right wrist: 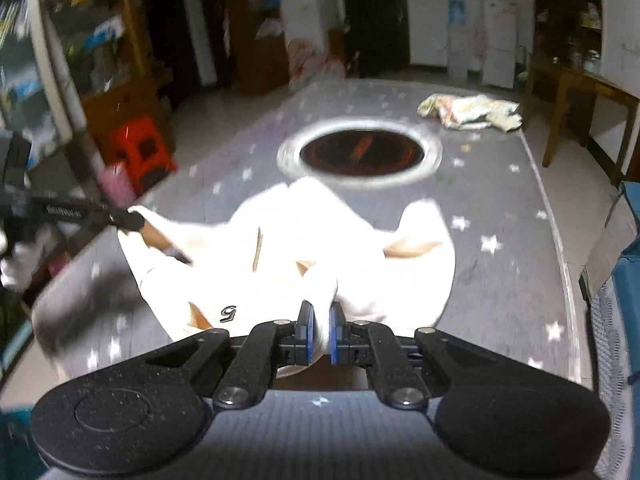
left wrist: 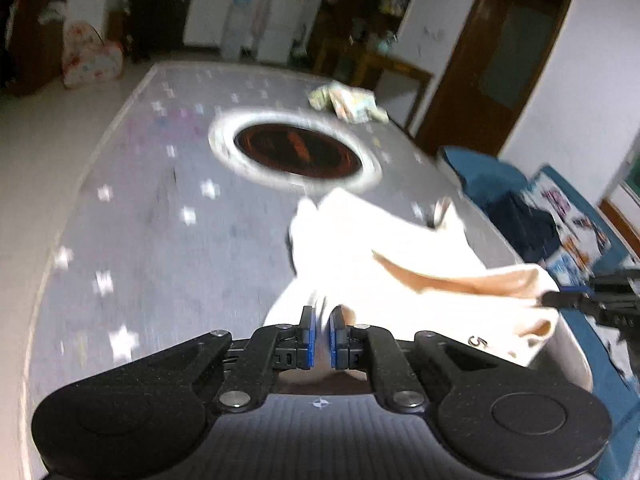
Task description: Fold clothes
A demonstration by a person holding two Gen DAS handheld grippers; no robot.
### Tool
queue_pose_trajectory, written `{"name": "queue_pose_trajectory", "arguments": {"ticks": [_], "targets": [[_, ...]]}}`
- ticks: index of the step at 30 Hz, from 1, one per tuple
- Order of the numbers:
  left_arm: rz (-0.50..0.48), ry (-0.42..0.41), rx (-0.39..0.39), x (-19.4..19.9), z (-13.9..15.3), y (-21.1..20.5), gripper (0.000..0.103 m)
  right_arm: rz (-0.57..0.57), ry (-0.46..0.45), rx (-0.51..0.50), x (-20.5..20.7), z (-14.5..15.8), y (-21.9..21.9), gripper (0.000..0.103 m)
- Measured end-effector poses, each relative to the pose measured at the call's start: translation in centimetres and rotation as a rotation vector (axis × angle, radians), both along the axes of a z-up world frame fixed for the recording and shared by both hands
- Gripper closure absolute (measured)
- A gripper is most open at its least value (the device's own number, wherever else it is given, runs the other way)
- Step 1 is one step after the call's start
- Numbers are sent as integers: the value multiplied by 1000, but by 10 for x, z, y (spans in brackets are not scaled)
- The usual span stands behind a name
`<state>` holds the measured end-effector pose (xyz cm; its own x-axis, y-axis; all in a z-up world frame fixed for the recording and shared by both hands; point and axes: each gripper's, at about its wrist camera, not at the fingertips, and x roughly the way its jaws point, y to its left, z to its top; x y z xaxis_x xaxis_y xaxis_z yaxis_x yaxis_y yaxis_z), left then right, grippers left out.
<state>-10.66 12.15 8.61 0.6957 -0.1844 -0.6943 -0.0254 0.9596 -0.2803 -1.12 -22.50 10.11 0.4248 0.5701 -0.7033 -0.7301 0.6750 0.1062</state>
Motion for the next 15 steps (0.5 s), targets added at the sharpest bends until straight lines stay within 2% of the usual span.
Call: {"name": "queue_pose_trajectory", "arguments": {"ticks": [2, 8, 11, 13, 15], "targets": [[-24, 27, 16, -9, -5, -2, 95, 15, 0, -13, -4, 2, 0, 85], [-42, 4, 35, -14, 2, 10, 88, 39, -54, -6, 5, 19, 11, 78], [-30, -22, 59, -9, 9, 13, 73, 60, -82, -4, 19, 20, 30, 71], [-11, -36, 74, -6, 13, 16, 59, 76, -98, -5, 31, 14, 49, 67], [7, -43, 86, 1, 16, 20, 58, 84, -100, -4, 42, 7, 65, 66]]}}
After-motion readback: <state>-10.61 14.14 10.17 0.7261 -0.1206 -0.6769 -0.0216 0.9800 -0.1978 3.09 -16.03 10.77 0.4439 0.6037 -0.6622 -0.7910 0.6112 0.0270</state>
